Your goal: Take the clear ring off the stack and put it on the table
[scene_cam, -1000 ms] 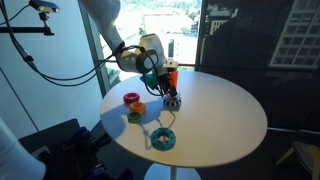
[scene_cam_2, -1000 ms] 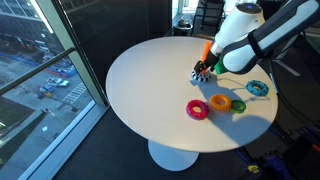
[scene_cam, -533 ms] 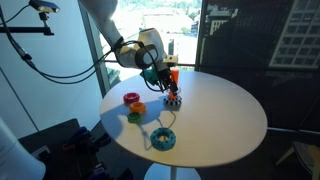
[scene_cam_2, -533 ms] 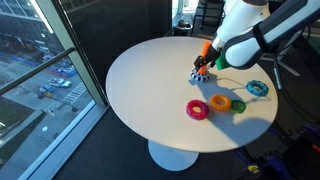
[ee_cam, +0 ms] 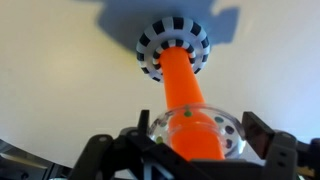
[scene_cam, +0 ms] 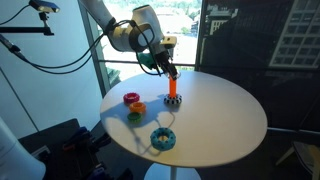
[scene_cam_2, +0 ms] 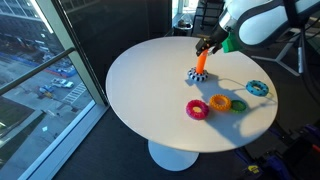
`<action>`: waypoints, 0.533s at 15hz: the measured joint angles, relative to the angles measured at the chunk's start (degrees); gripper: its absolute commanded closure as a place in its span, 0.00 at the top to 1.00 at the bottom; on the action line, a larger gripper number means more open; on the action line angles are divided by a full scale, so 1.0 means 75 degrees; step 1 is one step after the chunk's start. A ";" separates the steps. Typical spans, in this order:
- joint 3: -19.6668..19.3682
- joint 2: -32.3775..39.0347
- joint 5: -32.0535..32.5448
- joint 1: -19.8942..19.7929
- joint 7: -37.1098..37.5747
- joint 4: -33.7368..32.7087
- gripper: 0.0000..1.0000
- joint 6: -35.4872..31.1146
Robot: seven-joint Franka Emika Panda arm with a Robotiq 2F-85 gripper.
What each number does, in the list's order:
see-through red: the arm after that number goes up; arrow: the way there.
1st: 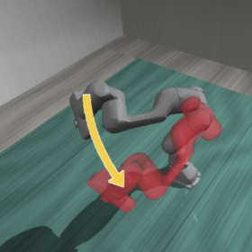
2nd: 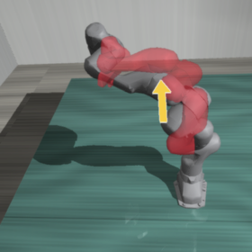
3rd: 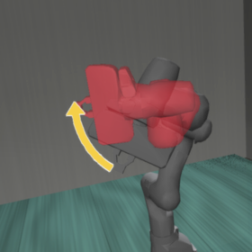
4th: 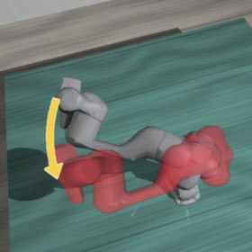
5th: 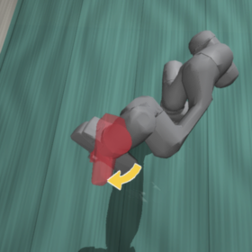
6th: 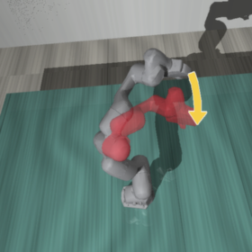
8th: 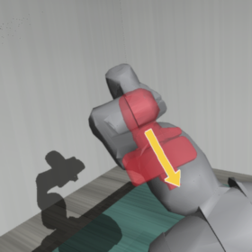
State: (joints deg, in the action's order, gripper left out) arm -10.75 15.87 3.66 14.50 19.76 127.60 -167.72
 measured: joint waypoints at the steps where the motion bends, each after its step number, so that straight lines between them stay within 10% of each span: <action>1: 0.0073 -0.0182 -0.0001 -0.0064 0.0000 0.0046 0.66 0.0028; 8: 0.1041 -0.1516 -0.0983 -0.0799 -0.0807 0.0328 0.66 0.0550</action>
State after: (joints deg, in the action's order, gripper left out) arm -2.95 4.50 -3.72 8.50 13.71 130.06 -163.59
